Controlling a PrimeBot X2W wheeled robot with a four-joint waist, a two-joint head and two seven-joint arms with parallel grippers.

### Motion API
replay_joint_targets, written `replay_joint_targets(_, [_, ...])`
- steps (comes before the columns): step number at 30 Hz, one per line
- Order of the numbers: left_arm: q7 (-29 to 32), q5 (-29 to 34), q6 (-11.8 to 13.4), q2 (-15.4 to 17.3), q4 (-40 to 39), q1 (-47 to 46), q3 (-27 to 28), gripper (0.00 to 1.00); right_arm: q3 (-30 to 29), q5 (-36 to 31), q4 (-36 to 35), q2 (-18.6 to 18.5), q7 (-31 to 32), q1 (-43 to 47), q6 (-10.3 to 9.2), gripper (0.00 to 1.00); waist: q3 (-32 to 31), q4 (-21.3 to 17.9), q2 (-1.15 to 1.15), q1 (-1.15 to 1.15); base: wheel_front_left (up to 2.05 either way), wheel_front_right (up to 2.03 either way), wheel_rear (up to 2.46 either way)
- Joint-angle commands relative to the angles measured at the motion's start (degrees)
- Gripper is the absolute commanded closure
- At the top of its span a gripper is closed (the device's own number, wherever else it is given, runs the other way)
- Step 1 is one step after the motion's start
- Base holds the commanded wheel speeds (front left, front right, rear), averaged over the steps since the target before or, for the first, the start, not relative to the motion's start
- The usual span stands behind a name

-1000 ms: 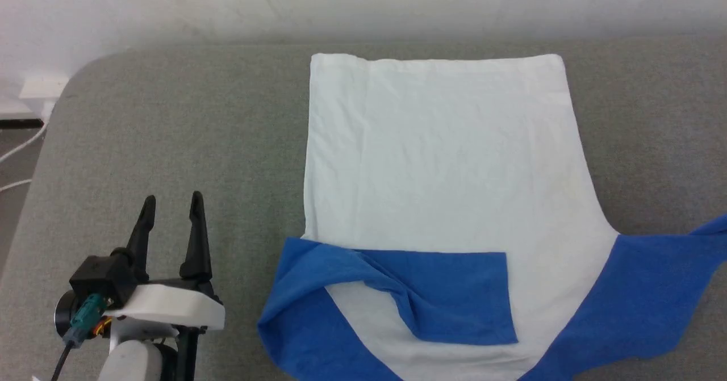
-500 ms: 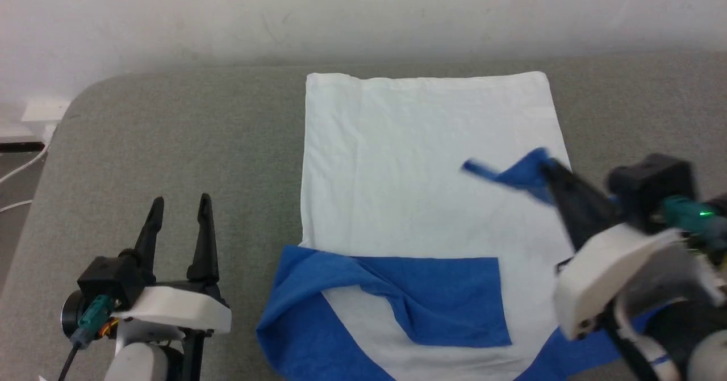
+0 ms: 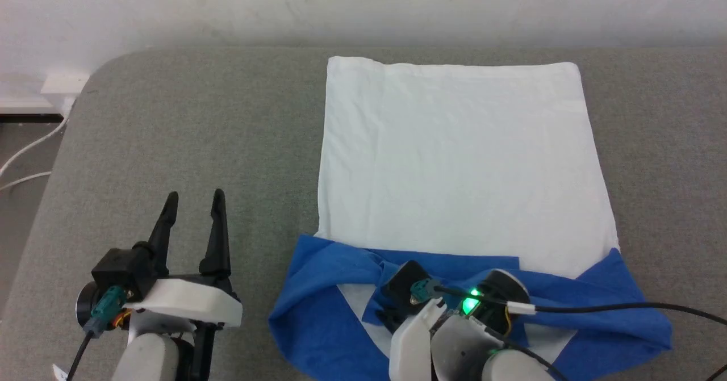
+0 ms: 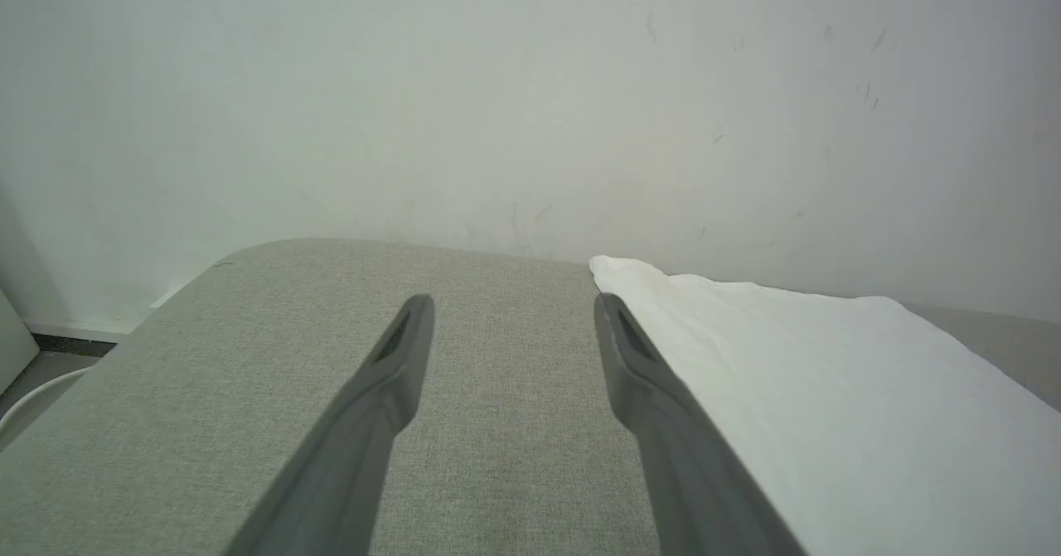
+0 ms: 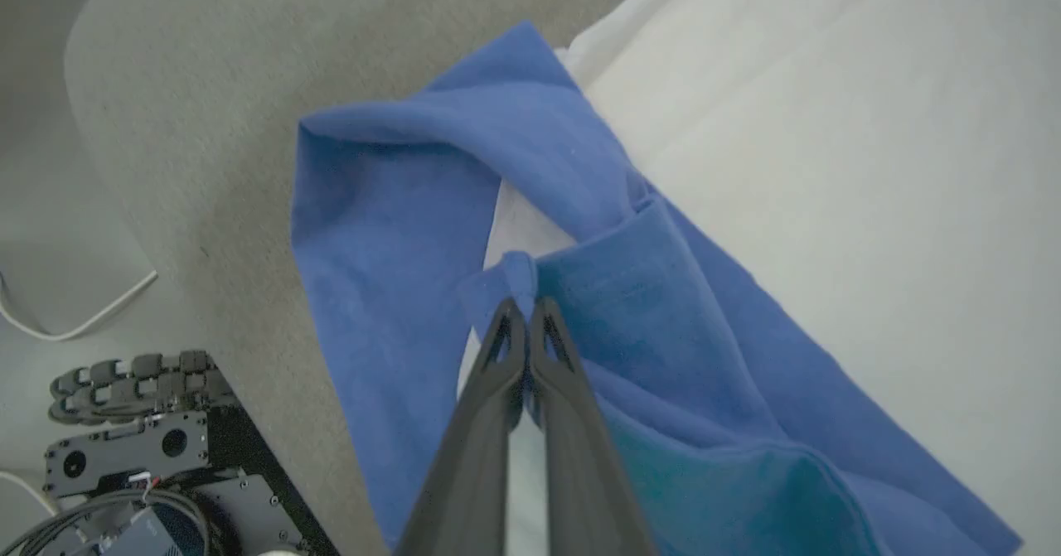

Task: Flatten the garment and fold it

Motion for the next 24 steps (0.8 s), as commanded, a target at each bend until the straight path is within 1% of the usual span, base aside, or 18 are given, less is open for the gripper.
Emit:
replay_joint_targets(1, [-0.41, -0.48, -0.37, -0.22, 0.30, -0.87, 0.02, 0.00, 0.60, 0.52, 1.38, 0.29, -0.37, -0.98, -0.05, 1.00, 0.53, 0.41, 0.00, 0.00, 0.00, 0.00, 0.00])
replay_joint_targets(4, [-0.72, -0.57, -0.54, -0.27, 0.92, -1.24, 0.03, 0.00, 2.42, 1.03, 6.55, 0.48, -0.40, -1.63, -0.05, 1.00, 0.98, 0.59, 0.00, 0.00, 0.00, 0.00, 0.00])
replay_joint_targets(7, [-0.97, -0.64, -0.65, -0.33, 1.52, -1.52, 0.07, 0.00, 3.05, 2.29, 9.43, 0.57, 0.00, -1.96, -0.05, 1.00, 1.21, 0.55, 0.00, 0.00, 0.00, 0.00, 0.00])
replay_joint_targets(8, [-1.05, -0.67, -0.69, -0.33, 1.70, -1.58, 0.11, 0.00, 3.06, 3.06, 9.62, 0.60, -0.22, -2.08, -0.05, 0.67, 1.23, 0.44, 0.00, 0.00, 0.00, 0.00, 0.00])
replay_joint_targets(9, [-1.11, -0.69, -0.74, -0.30, 1.92, -1.60, 0.14, 0.00, 2.90, 3.93, 9.45, 0.61, -0.70, -2.22, -0.05, 0.00, 1.16, 0.27, 0.00, 0.00, 0.00, 0.00, 0.00])
replay_joint_targets(11, [-1.22, -0.69, -0.92, -0.20, 2.38, -1.57, 0.11, 0.00, 1.97, 5.57, 8.34, 0.64, -1.72, -2.29, -0.05, 0.00, 0.87, -0.11, 0.00, 0.00, 0.00, 0.00, 0.00])
replay_joint_targets(13, [-1.29, -0.66, -1.11, -0.10, 2.75, -1.62, -0.01, 0.00, 0.28, 7.15, 5.79, 0.66, -3.69, -2.17, -0.05, 0.00, 0.57, -0.52, 0.00, 0.00, 0.00, 0.00, 0.00])
replay_joint_targets(17, [-1.37, -0.58, -1.53, 0.40, 3.26, -1.75, -0.22, 0.00, -2.25, 12.02, -1.89, 0.68, -9.28, -1.67, -0.05, 0.00, -0.11, -1.59, 0.00, 0.00, 0.00, 0.00, 0.00])
replay_joint_targets(18, [-1.37, -0.54, -1.65, 0.61, 3.35, -1.81, -0.28, 0.00, -3.47, 12.11, -3.88, 0.68, -10.75, -1.63, -0.05, 0.00, -0.21, -1.91, 0.00, 0.00, 0.00, 0.00, 0.00])
replay_joint_targets(20, [-1.35, -0.55, -1.85, 0.99, 3.47, -1.94, -0.34, 0.00, -6.60, 11.43, -7.57, 0.68, -13.76, -1.30, -0.05, 0.00, -0.40, -2.68, 0.00, 0.00, 0.00, 0.00, 0.00])
replay_joint_targets(24, [-0.75, -0.12, -2.43, 2.05, 3.37, -3.02, -0.92, 0.00, -16.27, 9.49, -13.98, 0.69, -20.07, 0.71, -0.05, 0.00, -0.06, -4.13, 0.00, 0.00, 0.00, 0.00, 0.00])
